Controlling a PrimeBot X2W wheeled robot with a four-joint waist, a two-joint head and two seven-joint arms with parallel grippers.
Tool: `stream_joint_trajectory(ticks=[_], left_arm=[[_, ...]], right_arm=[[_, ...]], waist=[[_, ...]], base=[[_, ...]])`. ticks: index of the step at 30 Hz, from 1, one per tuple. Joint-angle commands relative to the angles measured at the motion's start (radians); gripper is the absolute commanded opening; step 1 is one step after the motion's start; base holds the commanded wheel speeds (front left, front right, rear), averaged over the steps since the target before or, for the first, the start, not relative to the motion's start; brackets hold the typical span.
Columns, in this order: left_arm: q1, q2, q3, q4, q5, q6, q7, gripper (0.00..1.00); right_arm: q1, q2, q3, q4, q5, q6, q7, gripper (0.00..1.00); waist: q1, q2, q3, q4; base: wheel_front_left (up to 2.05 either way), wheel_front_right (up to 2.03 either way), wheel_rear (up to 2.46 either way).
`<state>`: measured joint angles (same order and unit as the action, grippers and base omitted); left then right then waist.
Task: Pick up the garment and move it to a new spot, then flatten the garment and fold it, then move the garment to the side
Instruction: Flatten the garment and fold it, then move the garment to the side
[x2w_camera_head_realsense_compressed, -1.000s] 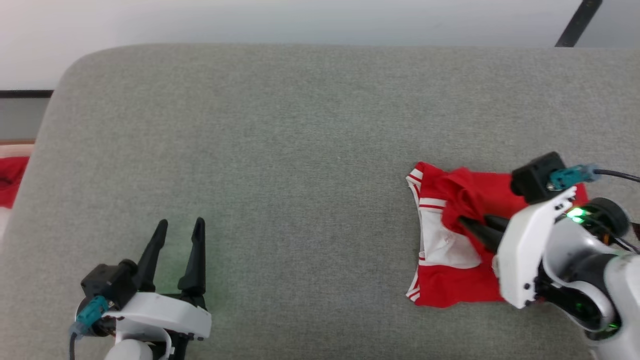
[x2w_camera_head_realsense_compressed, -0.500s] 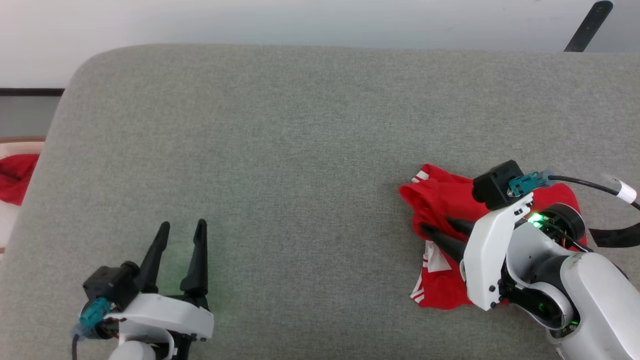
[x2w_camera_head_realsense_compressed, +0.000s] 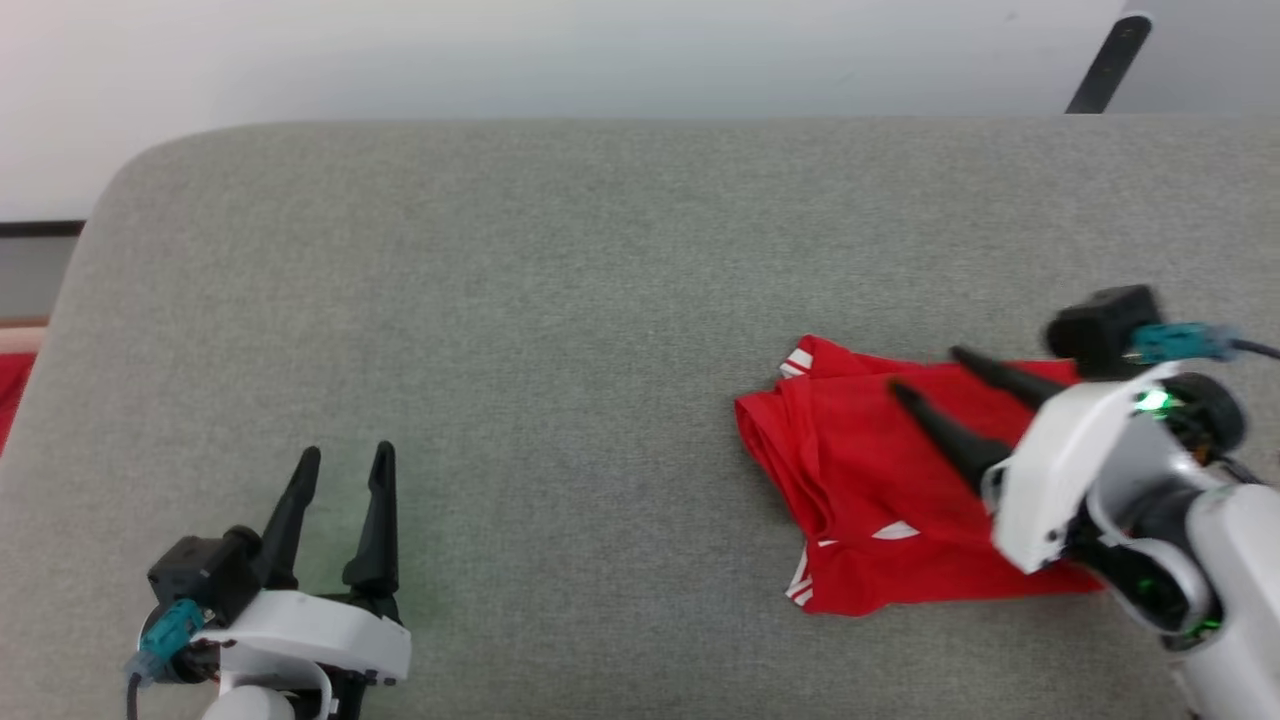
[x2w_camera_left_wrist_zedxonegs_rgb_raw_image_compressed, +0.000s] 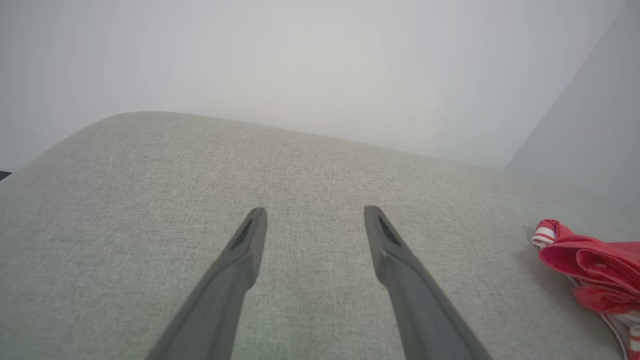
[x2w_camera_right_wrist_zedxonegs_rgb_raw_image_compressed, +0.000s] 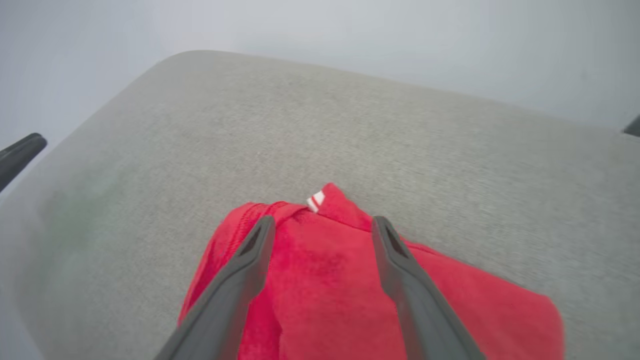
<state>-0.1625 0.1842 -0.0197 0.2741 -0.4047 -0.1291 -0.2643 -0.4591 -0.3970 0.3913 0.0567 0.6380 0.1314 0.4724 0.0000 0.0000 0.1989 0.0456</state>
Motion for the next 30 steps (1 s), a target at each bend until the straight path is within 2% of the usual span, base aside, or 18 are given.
stream_joint_trajectory(ticks=[1,12,18,23,30], left_arm=[[0.011,0.004,0.0,0.002,0.006,-0.002,0.001,1.0],[-0.011,0.023,-0.004,0.018,0.004,-0.002,0.001,1.0],[0.014,0.029,0.007,0.0,0.014,-0.002,0.001,1.0],[0.054,0.04,0.032,-0.036,0.032,-0.002,0.001,1.0],[0.138,0.041,0.054,-0.104,0.09,0.014,0.001,1.0]], right_arm=[[0.017,-0.007,-0.019,0.008,-0.009,-0.002,-0.018,1.0],[0.096,-0.012,-0.225,0.11,-0.097,-0.002,-0.278,1.0],[0.168,0.012,-0.279,0.116,-0.111,-0.002,-0.407,1.0],[0.231,0.027,-0.293,0.104,-0.103,-0.002,-0.467,1.0],[0.33,0.045,-0.338,0.068,-0.128,-0.002,-0.49,1.0]], waist=[[0.0,0.0,-0.009,-0.012],[0.0,0.0,-0.036,-0.054],[0.0,0.0,-0.056,-0.071],[0.0,0.0,-0.078,-0.08],[0.0,0.0,-0.111,-0.067]], base=[[0.0,0.0,0.0],[0.0,0.0,0.0],[0.0,0.0,0.0],[0.0,0.0,0.0],[0.0,0.0,0.0]])
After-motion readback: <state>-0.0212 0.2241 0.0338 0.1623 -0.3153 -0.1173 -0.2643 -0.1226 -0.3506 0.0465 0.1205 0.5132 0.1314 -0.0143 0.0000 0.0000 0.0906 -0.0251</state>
